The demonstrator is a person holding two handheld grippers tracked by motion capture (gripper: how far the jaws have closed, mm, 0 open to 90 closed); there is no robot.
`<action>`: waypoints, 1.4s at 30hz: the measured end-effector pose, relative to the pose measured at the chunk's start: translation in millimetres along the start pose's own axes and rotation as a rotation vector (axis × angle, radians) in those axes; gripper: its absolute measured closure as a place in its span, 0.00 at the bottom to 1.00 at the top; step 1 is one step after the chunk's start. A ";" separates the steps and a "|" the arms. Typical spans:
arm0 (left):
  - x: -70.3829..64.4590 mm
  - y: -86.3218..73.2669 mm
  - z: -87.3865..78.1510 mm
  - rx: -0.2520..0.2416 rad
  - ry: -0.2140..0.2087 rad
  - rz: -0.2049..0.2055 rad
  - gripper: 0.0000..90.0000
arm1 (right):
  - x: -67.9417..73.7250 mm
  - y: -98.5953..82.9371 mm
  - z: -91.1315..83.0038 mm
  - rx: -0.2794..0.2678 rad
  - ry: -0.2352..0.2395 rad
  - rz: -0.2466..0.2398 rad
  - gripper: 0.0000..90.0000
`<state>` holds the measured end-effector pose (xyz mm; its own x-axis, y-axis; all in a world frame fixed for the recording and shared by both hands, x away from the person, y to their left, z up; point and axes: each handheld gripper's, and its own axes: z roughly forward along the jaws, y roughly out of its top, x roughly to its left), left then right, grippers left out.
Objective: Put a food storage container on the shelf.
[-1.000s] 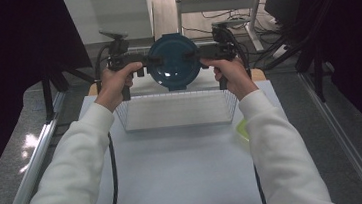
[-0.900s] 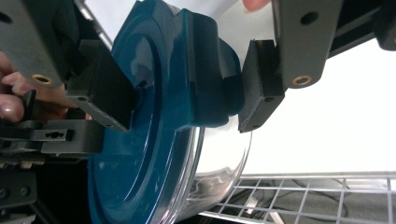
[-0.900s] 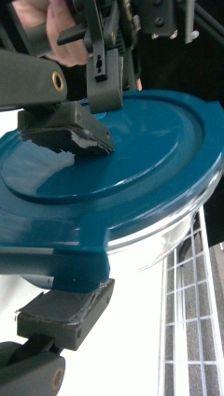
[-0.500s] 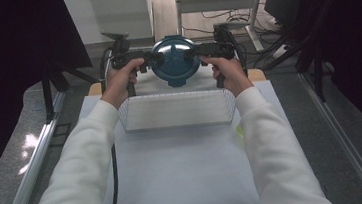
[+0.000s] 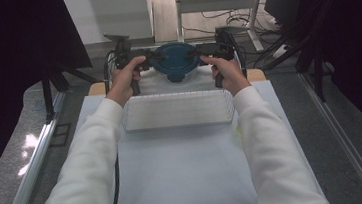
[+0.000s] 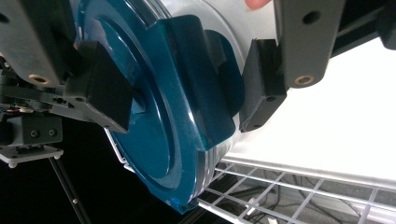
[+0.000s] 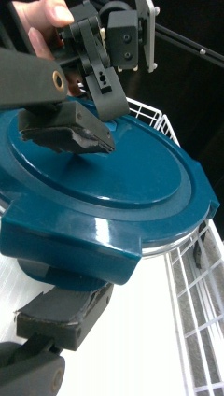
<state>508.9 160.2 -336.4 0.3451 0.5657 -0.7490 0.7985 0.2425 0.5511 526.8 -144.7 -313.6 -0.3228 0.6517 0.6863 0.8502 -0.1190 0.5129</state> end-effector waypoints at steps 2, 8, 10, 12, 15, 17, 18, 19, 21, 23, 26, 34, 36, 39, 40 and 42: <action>0.3 -0.3 0.1 -0.003 -0.002 0.004 0.40 | -0.2 0.0 -0.1 -0.001 0.001 -0.002 0.32; -2.6 -3.3 0.5 -0.038 0.019 0.040 0.38 | 2.1 -2.4 1.8 -0.011 -0.007 -0.048 0.24; -7.5 -5.2 -0.2 -0.052 0.067 0.082 0.31 | 7.1 -5.0 1.4 -0.032 -0.066 -0.091 0.15; -11.9 -7.1 -3.0 -0.063 0.082 0.107 0.25 | 12.6 -7.7 -0.8 -0.051 -0.116 -0.117 0.08; -19.4 -9.9 -12.8 -0.100 0.113 0.157 0.21 | 18.0 -12.6 -7.0 -0.047 -0.160 -0.157 0.05; -24.4 -12.5 -21.7 -0.107 0.110 0.186 0.20 | 23.6 -17.8 -14.2 -0.056 -0.186 -0.187 0.04; -27.5 -15.0 -26.3 -0.110 0.113 0.204 0.20 | 25.6 -19.7 -17.6 -0.065 -0.196 -0.198 0.04; -32.0 -19.0 -31.8 -0.101 0.124 0.244 0.21 | 28.0 -22.1 -22.8 -0.079 -0.209 -0.214 0.04; -38.8 -27.0 -39.5 -0.096 0.157 0.315 0.24 | 31.8 -28.1 -34.4 -0.101 -0.209 -0.263 0.06; -44.4 -38.5 -48.0 -0.102 0.181 0.387 0.25 | 34.9 -38.5 -48.3 -0.118 -0.185 -0.319 0.08; -48.8 -60.7 -57.3 -0.110 0.192 0.450 0.26 | 36.0 -55.5 -65.6 -0.136 -0.171 -0.412 0.13; -48.1 -121.2 -70.3 -0.067 0.198 0.527 0.32 | 24.1 -101.4 -103.6 -0.146 -0.145 -0.566 0.18; -47.5 -133.5 -72.1 -0.052 0.181 0.525 0.31 | 19.9 -112.5 -109.5 -0.139 -0.125 -0.582 0.19; -45.5 -154.4 -74.1 -0.015 0.171 0.534 0.31 | 10.9 -132.1 -119.0 -0.137 -0.119 -0.612 0.20; -43.6 -160.7 -74.7 0.010 0.172 0.533 0.31 | 7.1 -139.0 -121.8 -0.139 -0.128 -0.624 0.21; -38.8 -173.8 -75.3 0.039 0.174 0.524 0.30 | -2.0 -152.4 -125.9 -0.128 -0.134 -0.632 0.22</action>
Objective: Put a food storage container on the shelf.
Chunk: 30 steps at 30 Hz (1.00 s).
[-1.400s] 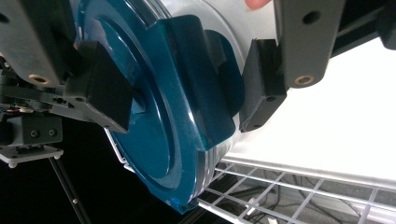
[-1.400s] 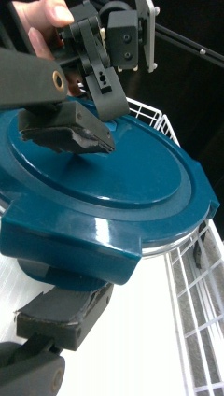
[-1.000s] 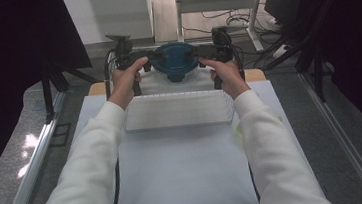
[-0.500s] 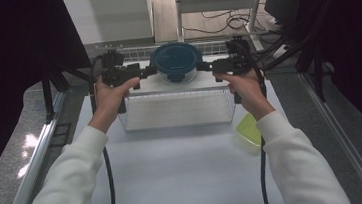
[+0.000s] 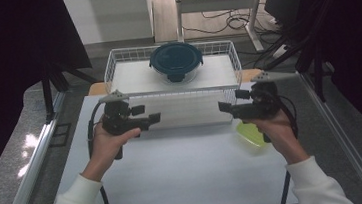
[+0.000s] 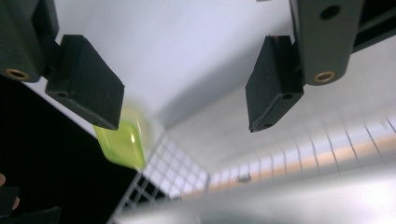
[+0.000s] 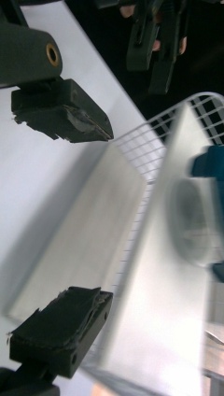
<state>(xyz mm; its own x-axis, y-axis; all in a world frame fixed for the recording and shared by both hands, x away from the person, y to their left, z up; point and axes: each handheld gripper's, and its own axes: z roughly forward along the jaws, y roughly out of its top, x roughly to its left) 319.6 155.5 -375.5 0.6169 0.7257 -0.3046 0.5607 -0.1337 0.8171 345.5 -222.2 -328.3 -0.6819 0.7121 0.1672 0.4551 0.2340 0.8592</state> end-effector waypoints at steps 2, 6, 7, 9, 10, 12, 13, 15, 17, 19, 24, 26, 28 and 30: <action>-2.8 -13.5 0.8 0.042 0.020 0.022 0.29 | -1.3 -15.9 -3.3 0.019 -0.001 -0.008 0.23; -7.6 -39.3 2.4 0.078 0.039 0.044 0.27 | -3.4 -42.3 -8.2 0.062 0.003 -0.011 0.28; -8.7 -45.3 3.0 0.087 0.037 0.045 0.27 | -3.4 -48.0 -9.2 0.068 0.009 -0.013 0.30; -10.6 -56.9 3.7 0.096 0.029 0.046 0.28 | -2.9 -58.0 -10.1 0.084 0.012 -0.013 0.30; -11.9 -63.9 4.1 0.102 0.035 0.051 0.28 | -2.3 -62.7 -10.6 0.092 0.012 -0.015 0.31; -13.3 -73.1 4.6 0.111 0.065 0.070 0.27 | -1.6 -72.1 -11.0 0.106 0.017 -0.011 0.31; -13.5 -78.0 5.1 0.116 0.075 0.076 0.27 | -1.3 -76.9 -10.8 0.116 0.022 -0.003 0.31; -12.7 -86.5 5.7 0.122 0.083 0.078 0.27 | -1.0 -85.3 -9.3 0.140 0.025 0.003 0.31; -12.3 -93.5 6.4 0.129 0.088 0.080 0.27 | -1.6 -93.6 -8.1 0.155 0.023 0.013 0.31; -11.6 -98.6 7.5 0.142 0.091 0.082 0.27 | -1.8 -99.2 -7.2 0.171 0.027 0.021 0.31; -7.9 -104.3 7.9 0.151 0.097 0.074 0.28 | -2.6 -109.8 -0.9 0.204 0.024 0.025 0.31; -6.8 -105.2 8.1 0.148 0.101 0.069 0.28 | -3.0 -111.1 0.9 0.209 0.026 0.026 0.33; -6.0 -106.1 8.5 0.149 0.105 0.069 0.28 | -3.5 -111.3 0.7 0.210 0.028 0.028 0.35; -4.9 -107.2 9.2 0.157 0.108 0.074 0.30 | -5.0 -110.8 -0.7 0.207 0.026 0.035 0.36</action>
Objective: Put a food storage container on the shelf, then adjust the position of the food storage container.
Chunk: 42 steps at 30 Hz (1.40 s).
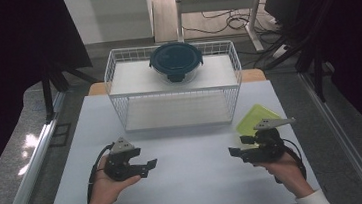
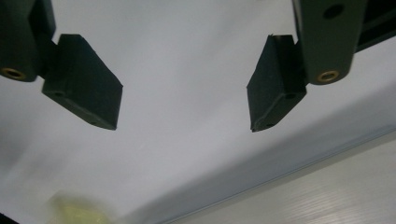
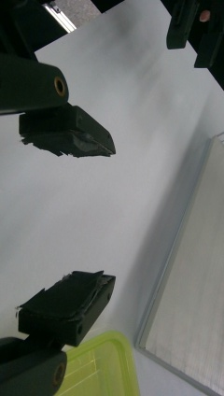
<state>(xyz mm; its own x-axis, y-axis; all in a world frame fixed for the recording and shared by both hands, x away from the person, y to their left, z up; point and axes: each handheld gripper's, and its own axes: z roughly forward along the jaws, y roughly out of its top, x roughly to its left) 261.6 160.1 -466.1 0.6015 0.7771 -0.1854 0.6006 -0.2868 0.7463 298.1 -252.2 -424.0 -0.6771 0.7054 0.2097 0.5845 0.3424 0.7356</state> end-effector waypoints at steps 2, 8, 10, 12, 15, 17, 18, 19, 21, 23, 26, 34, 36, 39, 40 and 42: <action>0.0 -0.2 -0.2 0.002 0.000 0.001 0.30 | -1.8 0.7 -1.8 -0.004 -0.001 0.004 0.37; 0.0 0.9 -0.5 -0.002 0.002 -0.007 0.27 | -7.5 3.7 -5.4 -0.004 -0.015 0.022 0.38; 0.8 0.8 0.2 0.005 0.001 -0.005 0.27 | -10.4 5.7 -6.6 -0.005 -0.024 0.032 0.39; 1.1 0.4 0.4 0.007 0.000 -0.007 0.26 | -14.1 8.3 -8.2 -0.005 -0.032 0.032 0.40; 2.2 0.0 0.2 0.010 0.000 -0.005 0.26 | -21.0 12.4 -10.5 0.003 -0.062 0.031 0.41; 3.3 -0.2 0.9 0.012 -0.002 -0.009 0.26 | -26.0 14.9 -11.9 0.015 -0.077 0.032 0.43; 3.7 -0.3 1.4 0.015 -0.002 -0.009 0.26 | -28.9 16.3 -12.3 0.023 -0.087 0.034 0.44; 4.1 -0.5 1.8 0.016 -0.002 -0.008 0.26 | -32.1 17.7 -12.4 0.031 -0.097 0.035 0.44; 4.1 -0.9 3.1 0.021 -0.004 -0.009 0.26 | -38.5 20.4 -12.3 0.045 -0.114 0.034 0.47; 4.2 -1.3 4.4 0.028 -0.005 -0.007 0.26 | -45.9 24.7 -13.0 0.060 -0.136 0.034 0.51; 4.4 -1.7 6.1 0.040 -0.007 -0.007 0.25 | -60.8 33.6 -13.9 0.078 -0.176 0.016 0.60; 4.8 -3.0 8.2 0.046 -0.008 -0.007 0.25 | -103.5 54.4 -8.6 0.141 -0.270 0.026 0.72; 5.5 -3.4 9.0 0.049 -0.008 -0.010 0.25 | -114.8 59.0 -5.4 0.162 -0.290 0.030 0.76; 6.3 -4.1 10.1 0.054 -0.006 -0.014 0.25 | -132.1 65.0 1.8 0.209 -0.341 0.008 0.82; 7.0 -4.3 10.3 0.056 -0.005 -0.010 0.25 | -136.3 65.9 3.7 0.217 -0.350 0.010 0.84; 7.2 -4.6 10.4 0.056 -0.004 -0.016 0.25 | -147.6 67.6 8.8 0.235 -0.368 0.019 0.90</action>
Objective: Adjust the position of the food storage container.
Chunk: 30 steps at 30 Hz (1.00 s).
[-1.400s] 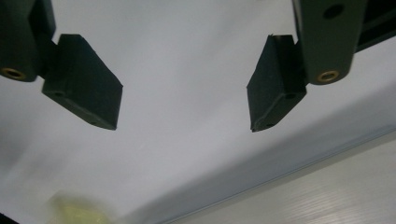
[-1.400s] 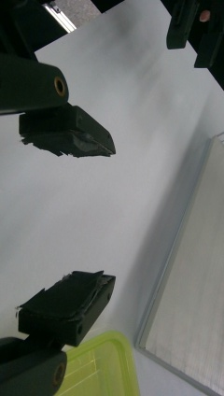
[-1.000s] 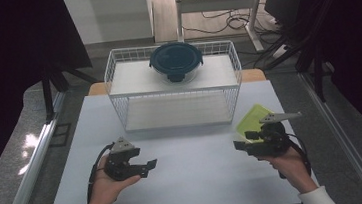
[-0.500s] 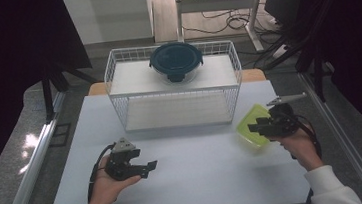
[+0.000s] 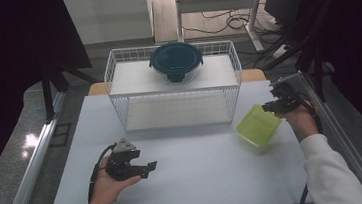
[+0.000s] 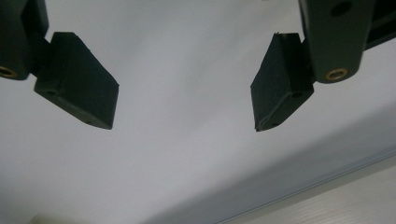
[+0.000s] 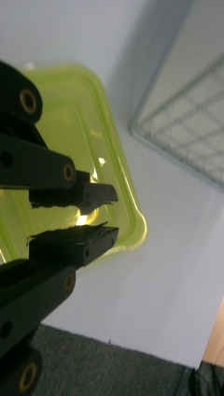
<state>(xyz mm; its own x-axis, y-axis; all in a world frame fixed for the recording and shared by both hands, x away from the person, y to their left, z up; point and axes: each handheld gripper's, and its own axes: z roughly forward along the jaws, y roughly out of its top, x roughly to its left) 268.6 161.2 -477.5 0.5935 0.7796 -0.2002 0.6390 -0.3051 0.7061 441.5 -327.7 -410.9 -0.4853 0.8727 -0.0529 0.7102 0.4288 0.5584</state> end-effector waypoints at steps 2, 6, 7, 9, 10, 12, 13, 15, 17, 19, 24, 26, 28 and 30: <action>0.4 -0.2 -0.6 -0.002 -0.002 -0.003 0.25 | -5.5 1.9 6.1 0.014 0.001 0.003 0.94; 0.9 -0.4 -1.2 -0.004 -0.004 -0.003 0.25 | -16.9 4.1 18.8 0.044 -0.033 -0.018 0.98; 1.2 -0.5 -1.0 -0.003 -0.004 -0.003 0.26 | -19.8 4.3 21.3 0.049 -0.046 -0.016 0.98; 2.0 -0.8 -0.3 0.000 -0.003 -0.004 0.25 | -26.6 4.8 25.9 0.057 -0.060 -0.019 0.99; 2.4 -0.8 -0.2 0.001 -0.002 -0.006 0.26 | -29.2 5.0 27.8 0.056 -0.068 -0.017 0.99; 2.9 -0.9 -0.4 0.000 -0.002 -0.010 0.26 | -33.6 5.3 32.1 0.062 -0.087 -0.021 0.99; 3.0 -0.9 -0.6 -0.001 -0.004 -0.012 0.26 | -35.7 5.4 34.3 0.071 -0.091 -0.028 0.99; 3.6 -0.5 -1.3 -0.003 -0.023 -0.019 0.26 | -39.3 4.8 37.5 0.082 -0.105 -0.046 0.99; 3.1 0.0 -2.0 -0.006 -0.032 -0.022 0.26 | -43.1 3.3 40.9 0.094 -0.108 -0.048 0.99; 2.8 -0.1 -1.9 -0.003 -0.033 -0.020 0.26 | -45.0 1.5 44.3 0.108 -0.102 -0.043 0.99; 4.9 -0.9 -1.6 -0.001 -0.030 -0.022 0.26 | -42.3 -2.6 52.5 0.153 -0.096 -0.081 0.99; 5.6 -0.7 -2.7 -0.005 -0.052 -0.039 0.26 | -40.7 -4.1 54.3 0.164 -0.100 -0.089 0.99; 5.7 -0.3 -3.7 -0.012 -0.064 -0.050 0.26 | -40.4 -5.8 55.0 0.172 -0.089 -0.099 0.99; 5.8 -0.4 -3.3 -0.011 -0.064 -0.049 0.26 | -38.3 -7.3 54.6 0.172 -0.082 -0.110 0.99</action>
<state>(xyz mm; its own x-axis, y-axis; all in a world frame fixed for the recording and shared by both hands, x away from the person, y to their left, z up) 270.2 167.6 -476.8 0.5916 0.7569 -0.2775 0.6630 -0.2609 0.7017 482.7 -351.6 -458.1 -0.5264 0.8316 -0.1771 0.7351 0.5498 0.3965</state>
